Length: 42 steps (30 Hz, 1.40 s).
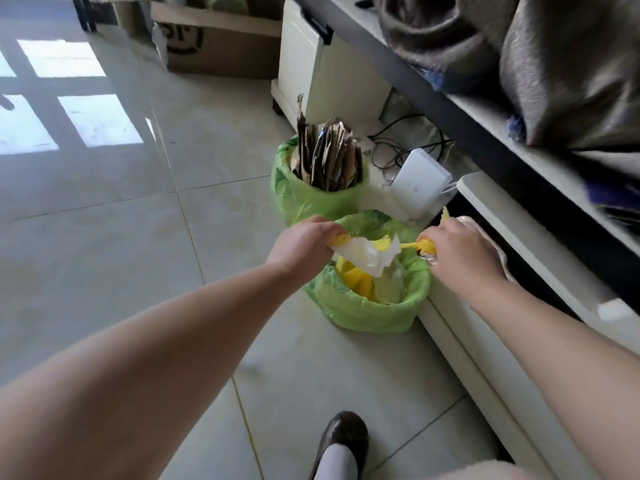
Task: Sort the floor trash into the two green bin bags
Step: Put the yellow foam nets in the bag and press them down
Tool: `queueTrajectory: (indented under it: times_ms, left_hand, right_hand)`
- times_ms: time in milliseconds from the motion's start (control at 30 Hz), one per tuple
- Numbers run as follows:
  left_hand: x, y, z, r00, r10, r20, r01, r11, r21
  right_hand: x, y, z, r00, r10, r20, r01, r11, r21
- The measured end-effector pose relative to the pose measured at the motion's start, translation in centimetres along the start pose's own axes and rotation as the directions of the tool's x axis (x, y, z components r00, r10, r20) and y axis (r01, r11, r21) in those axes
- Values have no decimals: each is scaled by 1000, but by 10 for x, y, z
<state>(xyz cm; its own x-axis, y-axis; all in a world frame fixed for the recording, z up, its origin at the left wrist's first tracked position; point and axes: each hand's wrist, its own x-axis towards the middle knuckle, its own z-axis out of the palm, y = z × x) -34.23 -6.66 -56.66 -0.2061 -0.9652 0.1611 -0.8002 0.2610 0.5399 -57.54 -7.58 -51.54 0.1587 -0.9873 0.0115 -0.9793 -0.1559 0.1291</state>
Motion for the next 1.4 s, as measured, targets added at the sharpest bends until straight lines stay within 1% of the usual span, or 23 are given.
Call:
queueTrajectory:
  times_ms: [100,167,200,267,300,367,433,533,700,800,867,933,1033,1167,1300,1400]
  left_hand:
    - [23,13,35,998,27,52,-27,1000,-5]
    - [36,19,57,990,40,132,-45,999,30]
    - [41,22,67,978,59,199,-76,994,78]
    - [48,24,86,926,95,366,-191,952,239]
    - [51,23,93,894,85,440,-240,920,309]
    - [55,16,105,858,26,513,-265,878,398]
    - [62,9,113,842,-22,539,-249,871,424]
    - [78,4,127,809,-79,583,-237,864,445]
    - [100,6,149,713,-191,675,-201,866,458]
    - [103,1,159,673,-223,705,-199,864,463]
    - [102,-2,161,678,-216,703,-201,865,460]
    - [101,-4,160,698,-197,689,-208,864,458]
    - [97,-1,147,747,-177,641,-226,839,495]
    - [81,8,110,806,-94,584,-282,807,518]
    - [56,2,70,870,-24,493,-235,858,457]
    - [34,-10,43,915,36,402,-209,894,397]
  right_hand:
    - [9,-1,25,1000,13,27,-13,1000,19]
    - [17,-7,45,999,9,44,-14,993,121]
    - [20,-10,56,997,17,72,-30,982,186]
    - [26,-17,77,987,28,157,-71,957,281]
    - [28,-19,88,980,21,198,-82,949,305]
    - [32,-22,108,960,4,281,-100,939,330]
    - [38,-22,124,933,-25,360,-98,942,321]
    - [51,-22,141,902,-49,429,-73,962,263]
    - [70,-21,160,846,-41,532,-75,978,196]
    - [77,-21,171,810,-53,584,-50,986,158]
    - [79,-22,173,811,-54,583,-48,986,159]
    - [76,-21,170,827,-64,559,-43,983,176]
    - [66,-15,154,837,-77,542,-35,980,194]
    - [54,-3,120,846,-88,526,-10,984,180]
    - [37,-4,78,847,-94,523,10,987,161]
    - [27,-15,50,889,-118,442,66,989,133]
